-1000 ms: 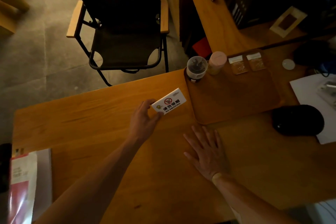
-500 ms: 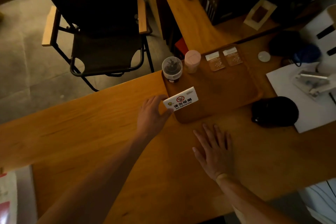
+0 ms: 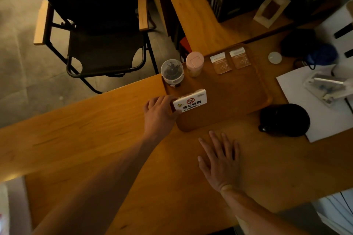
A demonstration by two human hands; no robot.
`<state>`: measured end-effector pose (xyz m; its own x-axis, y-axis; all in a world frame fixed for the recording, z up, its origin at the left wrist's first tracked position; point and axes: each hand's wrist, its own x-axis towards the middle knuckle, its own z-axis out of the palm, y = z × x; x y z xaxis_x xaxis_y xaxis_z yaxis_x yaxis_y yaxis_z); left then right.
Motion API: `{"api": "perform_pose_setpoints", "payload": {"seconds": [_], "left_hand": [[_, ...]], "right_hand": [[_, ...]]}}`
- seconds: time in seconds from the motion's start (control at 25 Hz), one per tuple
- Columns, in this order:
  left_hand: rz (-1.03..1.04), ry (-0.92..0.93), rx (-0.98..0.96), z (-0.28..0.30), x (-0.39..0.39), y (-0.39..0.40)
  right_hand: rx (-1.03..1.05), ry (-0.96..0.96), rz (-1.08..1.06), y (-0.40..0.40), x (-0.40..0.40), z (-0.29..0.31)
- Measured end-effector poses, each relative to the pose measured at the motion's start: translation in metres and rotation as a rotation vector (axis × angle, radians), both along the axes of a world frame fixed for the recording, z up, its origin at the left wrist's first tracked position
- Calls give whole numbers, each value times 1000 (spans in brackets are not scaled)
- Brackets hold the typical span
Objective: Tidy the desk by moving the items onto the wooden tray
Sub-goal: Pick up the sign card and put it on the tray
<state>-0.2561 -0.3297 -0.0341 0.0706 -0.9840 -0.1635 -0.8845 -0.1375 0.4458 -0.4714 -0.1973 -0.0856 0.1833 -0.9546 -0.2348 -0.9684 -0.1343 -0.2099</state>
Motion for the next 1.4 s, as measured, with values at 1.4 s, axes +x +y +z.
{"api": "perform_pose_setpoints", "payload": {"seconds": [1.4], "left_hand": [[-213, -12, -73, 3, 7, -20]], "right_hand": [[-19, 50, 2, 1, 1, -2]]}}
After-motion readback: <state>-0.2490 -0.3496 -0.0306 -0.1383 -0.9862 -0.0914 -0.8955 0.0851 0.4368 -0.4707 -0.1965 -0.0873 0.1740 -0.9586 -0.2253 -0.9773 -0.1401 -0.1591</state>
